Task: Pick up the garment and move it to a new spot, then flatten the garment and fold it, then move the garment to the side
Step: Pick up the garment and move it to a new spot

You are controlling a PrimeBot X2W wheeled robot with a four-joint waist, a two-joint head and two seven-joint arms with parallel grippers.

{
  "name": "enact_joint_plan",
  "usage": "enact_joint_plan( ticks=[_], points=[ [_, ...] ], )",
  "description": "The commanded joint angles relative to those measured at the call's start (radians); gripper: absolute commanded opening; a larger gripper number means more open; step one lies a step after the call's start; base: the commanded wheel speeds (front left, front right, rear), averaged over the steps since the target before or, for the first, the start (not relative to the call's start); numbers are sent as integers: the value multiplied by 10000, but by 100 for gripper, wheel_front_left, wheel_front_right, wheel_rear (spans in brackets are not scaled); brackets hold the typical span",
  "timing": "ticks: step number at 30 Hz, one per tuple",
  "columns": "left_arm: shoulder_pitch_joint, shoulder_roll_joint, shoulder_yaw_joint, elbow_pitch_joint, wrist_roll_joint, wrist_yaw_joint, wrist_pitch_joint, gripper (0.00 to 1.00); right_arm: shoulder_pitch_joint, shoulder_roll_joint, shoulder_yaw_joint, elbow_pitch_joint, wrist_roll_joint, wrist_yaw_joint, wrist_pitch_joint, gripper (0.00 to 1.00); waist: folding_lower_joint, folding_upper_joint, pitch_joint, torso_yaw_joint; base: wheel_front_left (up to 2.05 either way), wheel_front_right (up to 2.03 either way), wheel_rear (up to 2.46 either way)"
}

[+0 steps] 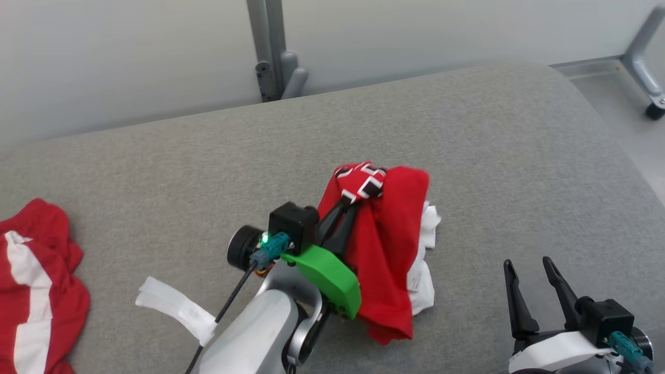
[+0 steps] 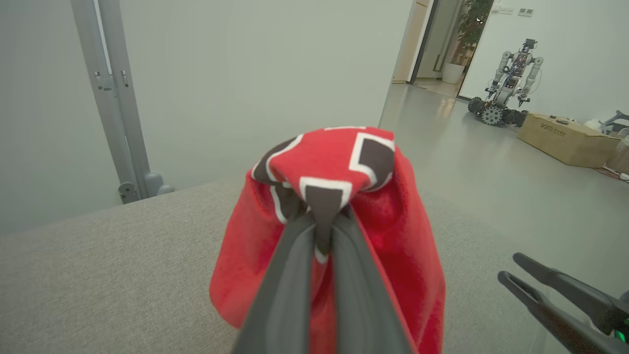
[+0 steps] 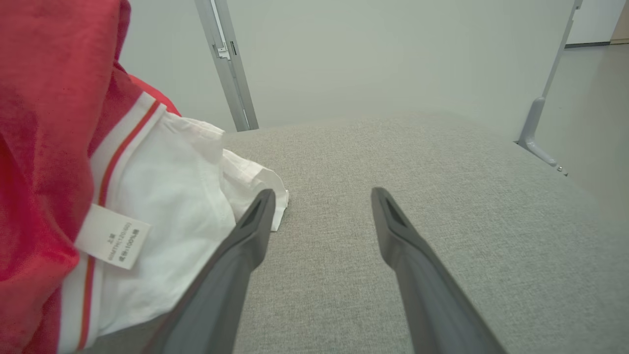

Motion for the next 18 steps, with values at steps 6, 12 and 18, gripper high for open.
enact_joint_plan(
  ticks=[6,12,18],
  points=[
    [258,253,132,2262,-180,-78,-278,0,297,64,-59,-11,22,1,-36,100,0,120,-192,-864,0,0,0],
    [-61,181,194,3784,-350,-343,-803,0,379,76,-172,-1,-62,1,-35,100,0,120,-286,-705,0,0,0],
    [-292,114,75,4279,-417,-169,-1143,100,287,9,-140,-179,-159,1,-35,100,0,120,-376,-347,0,0,0]
  ],
)
